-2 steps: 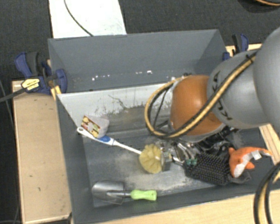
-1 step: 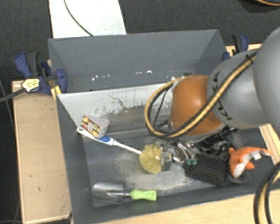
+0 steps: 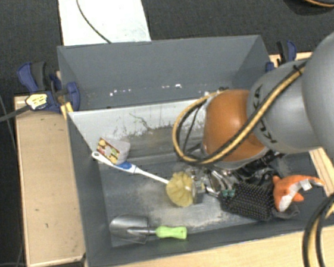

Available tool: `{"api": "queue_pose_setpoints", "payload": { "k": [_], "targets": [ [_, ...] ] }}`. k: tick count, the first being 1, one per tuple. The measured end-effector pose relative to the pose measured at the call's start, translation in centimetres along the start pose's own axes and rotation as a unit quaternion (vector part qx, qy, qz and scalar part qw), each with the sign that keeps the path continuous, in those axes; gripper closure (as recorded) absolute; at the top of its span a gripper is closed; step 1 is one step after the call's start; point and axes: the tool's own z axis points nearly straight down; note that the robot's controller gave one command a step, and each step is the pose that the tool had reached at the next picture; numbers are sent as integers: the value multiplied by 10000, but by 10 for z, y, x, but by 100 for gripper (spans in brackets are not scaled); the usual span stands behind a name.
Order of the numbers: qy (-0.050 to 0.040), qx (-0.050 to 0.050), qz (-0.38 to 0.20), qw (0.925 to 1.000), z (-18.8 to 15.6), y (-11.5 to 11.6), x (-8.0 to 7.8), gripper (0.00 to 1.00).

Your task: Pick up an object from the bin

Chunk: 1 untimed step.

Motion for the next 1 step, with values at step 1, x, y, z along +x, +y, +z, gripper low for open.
{"api": "queue_pose_setpoints", "payload": {
  "k": [1],
  "targets": [
    [-95,-10,-1408,9900,0,-11,6,100]
  ]
}}
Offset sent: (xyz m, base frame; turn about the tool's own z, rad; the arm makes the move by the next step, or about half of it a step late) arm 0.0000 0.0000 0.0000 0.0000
